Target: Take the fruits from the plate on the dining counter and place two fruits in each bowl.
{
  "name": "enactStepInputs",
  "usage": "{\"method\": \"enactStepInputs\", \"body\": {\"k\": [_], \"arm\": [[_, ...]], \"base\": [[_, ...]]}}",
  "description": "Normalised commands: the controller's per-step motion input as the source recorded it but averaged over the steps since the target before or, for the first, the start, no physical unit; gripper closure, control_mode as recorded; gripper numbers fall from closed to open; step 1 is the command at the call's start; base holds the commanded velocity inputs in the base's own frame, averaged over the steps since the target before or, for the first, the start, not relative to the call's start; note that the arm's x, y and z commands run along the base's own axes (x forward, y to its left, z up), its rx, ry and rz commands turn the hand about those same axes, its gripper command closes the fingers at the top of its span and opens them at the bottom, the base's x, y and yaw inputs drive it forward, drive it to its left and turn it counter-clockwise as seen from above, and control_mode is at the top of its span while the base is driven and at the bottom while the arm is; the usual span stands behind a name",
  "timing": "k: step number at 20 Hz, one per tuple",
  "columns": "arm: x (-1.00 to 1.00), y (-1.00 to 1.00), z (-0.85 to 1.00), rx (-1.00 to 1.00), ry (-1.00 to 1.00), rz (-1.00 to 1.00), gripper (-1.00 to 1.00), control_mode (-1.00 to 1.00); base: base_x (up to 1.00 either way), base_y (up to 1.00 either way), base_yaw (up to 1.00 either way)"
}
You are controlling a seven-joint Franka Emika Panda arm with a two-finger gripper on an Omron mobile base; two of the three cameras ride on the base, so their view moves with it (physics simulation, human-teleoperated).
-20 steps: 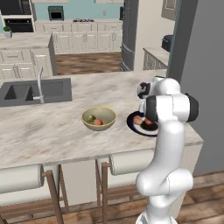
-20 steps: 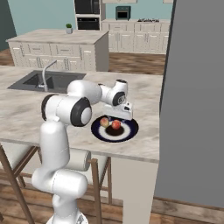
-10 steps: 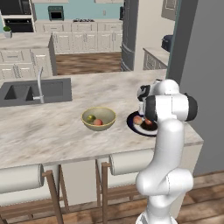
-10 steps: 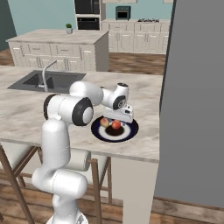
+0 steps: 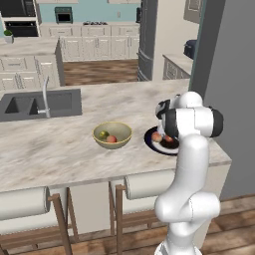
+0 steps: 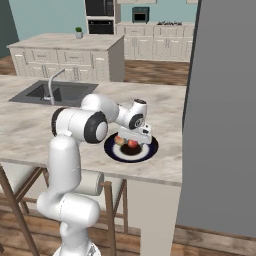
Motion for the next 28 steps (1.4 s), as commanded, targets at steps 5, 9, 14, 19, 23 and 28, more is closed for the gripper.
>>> {"method": "enactStepInputs", "body": {"k": [5,9,14,19,23,28], "arm": [[0.00,0.00,0.00,0.00,0.00,0.00,1.00,-1.00],[0.00,0.00,0.00,0.00,-0.01,0.00,1.00,-1.00],[-0.57,0.00,0.34,0.00,-0.08,0.00,1.00,-1.00],[-1.00,0.25,0.98,0.00,-0.12,0.00,1.00,-1.00],[-1.00,0.54,0.97,0.00,-0.10,0.01,1.00,-1.00],[-1.00,0.41,0.78,0.00,-0.04,0.00,1.00,-1.00]], "base": [[0.00,0.00,0.00],[0.00,0.00,0.00],[0.00,0.00,0.00],[0.00,0.00,0.00],[0.00,0.00,0.00],[0.00,0.00,0.00]]}}
